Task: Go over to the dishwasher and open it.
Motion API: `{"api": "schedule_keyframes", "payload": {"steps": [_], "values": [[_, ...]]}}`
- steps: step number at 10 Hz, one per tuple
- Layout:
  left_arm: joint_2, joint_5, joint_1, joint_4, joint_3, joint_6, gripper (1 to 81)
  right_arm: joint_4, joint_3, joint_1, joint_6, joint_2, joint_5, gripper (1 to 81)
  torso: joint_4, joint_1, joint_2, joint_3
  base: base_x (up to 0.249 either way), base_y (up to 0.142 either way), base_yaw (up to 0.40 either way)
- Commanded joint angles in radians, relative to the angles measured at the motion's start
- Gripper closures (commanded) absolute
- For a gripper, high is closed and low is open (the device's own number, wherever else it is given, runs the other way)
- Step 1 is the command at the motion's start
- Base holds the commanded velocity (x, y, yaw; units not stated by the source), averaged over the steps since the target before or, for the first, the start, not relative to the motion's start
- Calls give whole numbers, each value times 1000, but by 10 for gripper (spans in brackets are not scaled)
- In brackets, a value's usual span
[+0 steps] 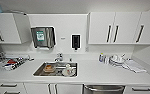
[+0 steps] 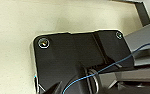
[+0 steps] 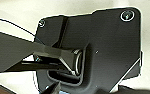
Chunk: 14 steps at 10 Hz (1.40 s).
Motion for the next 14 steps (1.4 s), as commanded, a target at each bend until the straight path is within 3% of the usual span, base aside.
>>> {"api": "schedule_keyframes", "payload": {"steps": [1, 9, 12, 14], "values": [[-20, 44, -51, 6, 7, -2, 10, -10, 4, 43, -4, -14, -47, 10, 0, 0, 0, 0, 101, 0, 0], [-20, 45, -47, -12, 15, -3, 10, 4, -15, 50, 9, 0, -50, 10, 0, 0, 0, 0, 44, 0, 0], [-98, 44, -42, -15, 125, -3, 10, 4, 45, 49, 10, -44, -59, 10, 0, 0, 0, 0, 0, 0, 0], [-175, 29, -44, -14, 214, -3, 10, 5, 169, 56, 15, -127, -64, 10, 0, 0, 0, 0, 0, 0, 0]]}}
